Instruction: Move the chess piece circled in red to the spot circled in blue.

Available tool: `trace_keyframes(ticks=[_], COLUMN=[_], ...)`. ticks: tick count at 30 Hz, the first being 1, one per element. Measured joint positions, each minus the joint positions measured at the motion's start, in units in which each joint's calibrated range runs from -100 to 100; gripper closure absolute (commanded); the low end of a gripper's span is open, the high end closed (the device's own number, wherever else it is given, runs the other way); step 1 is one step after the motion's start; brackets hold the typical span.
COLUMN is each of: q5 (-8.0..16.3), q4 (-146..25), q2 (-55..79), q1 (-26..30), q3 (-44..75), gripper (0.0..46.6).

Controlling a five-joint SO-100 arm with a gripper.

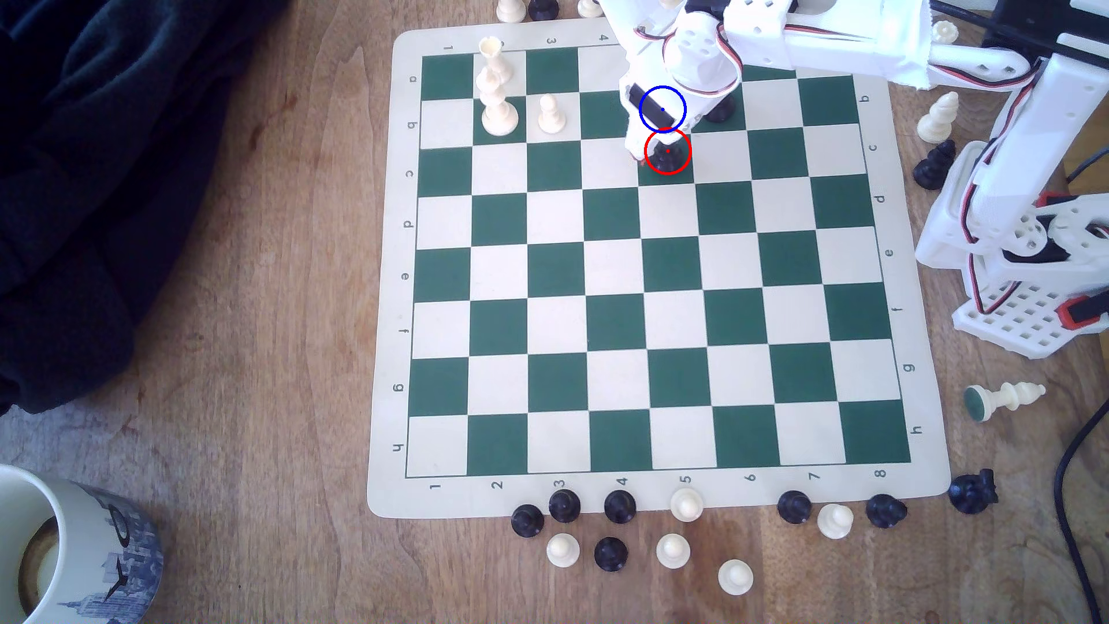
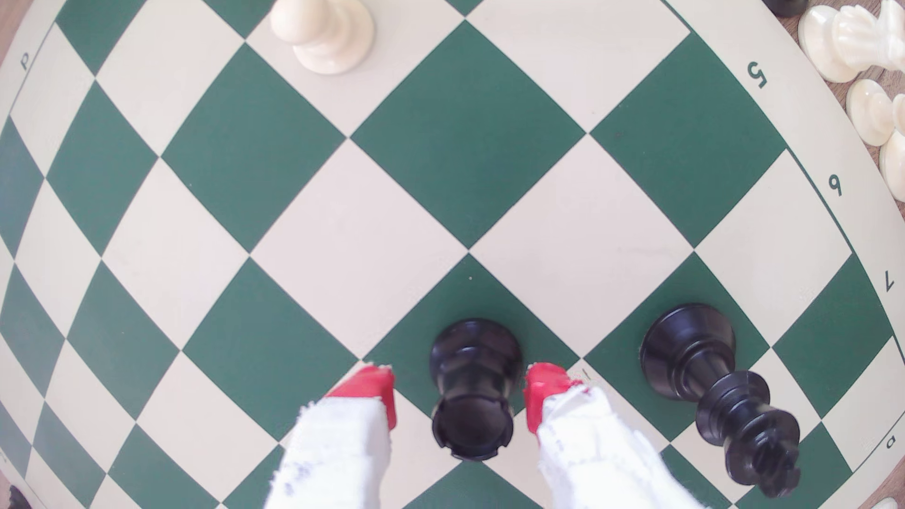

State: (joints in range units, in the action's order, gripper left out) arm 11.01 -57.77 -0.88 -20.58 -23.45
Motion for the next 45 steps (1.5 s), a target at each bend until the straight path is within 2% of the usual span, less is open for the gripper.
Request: trace_keyframes(ticks=[8, 16, 45], q5=[0.00, 0.00, 0.00], q4=[-1.04, -2.63, -4.94], q2=[0.00, 0.00, 0.00], q1=[0.74, 1.33, 1.33], q3=[0.00, 1.72, 2.44], gripper=[33.6, 37.4, 42.7])
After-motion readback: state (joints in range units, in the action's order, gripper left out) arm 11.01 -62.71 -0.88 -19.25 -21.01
